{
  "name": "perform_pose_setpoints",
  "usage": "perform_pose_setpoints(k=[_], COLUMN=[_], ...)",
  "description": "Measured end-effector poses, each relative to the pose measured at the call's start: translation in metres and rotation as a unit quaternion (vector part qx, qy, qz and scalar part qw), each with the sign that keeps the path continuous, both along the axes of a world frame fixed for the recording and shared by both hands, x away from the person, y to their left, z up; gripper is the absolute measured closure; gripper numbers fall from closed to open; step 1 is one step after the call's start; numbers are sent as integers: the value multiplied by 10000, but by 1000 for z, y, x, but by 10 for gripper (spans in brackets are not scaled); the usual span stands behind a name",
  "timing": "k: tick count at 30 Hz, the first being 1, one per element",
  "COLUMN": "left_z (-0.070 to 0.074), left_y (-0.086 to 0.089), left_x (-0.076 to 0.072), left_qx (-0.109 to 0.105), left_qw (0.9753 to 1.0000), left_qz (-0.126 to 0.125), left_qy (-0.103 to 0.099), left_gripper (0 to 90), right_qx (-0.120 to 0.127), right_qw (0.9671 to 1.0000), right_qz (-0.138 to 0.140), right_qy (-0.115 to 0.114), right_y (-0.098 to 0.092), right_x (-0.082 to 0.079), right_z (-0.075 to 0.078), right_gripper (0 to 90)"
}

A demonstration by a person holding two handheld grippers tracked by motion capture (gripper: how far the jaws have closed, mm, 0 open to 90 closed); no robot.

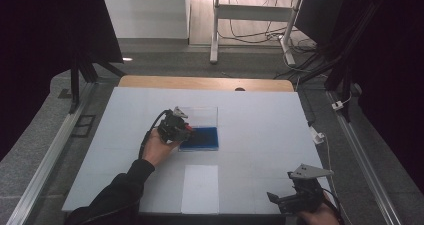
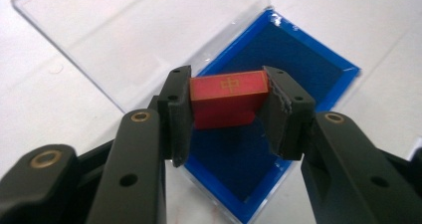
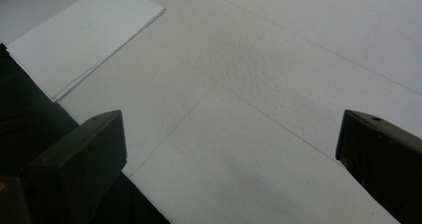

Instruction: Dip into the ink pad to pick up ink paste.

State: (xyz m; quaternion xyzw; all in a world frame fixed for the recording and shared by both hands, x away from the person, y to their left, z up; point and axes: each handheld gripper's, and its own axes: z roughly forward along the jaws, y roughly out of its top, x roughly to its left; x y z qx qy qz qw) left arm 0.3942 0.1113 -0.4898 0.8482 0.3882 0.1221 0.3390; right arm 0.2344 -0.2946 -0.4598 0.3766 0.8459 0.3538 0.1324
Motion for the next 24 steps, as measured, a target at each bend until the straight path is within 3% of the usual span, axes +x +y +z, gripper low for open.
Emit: perform_pose_setpoints(k=[24], left_z=[22], left_y=[2], left_x=[-44], left_qx=[-293], left_qw=[9979], left_qz=[-564], left_qy=[-105], left_gripper=[578], right_qx=[18], right_qw=[10000], right_qz=[12], right_qy=[-3], right_y=[0], right_x=[0], right_z=[0], right_gripper=[0])
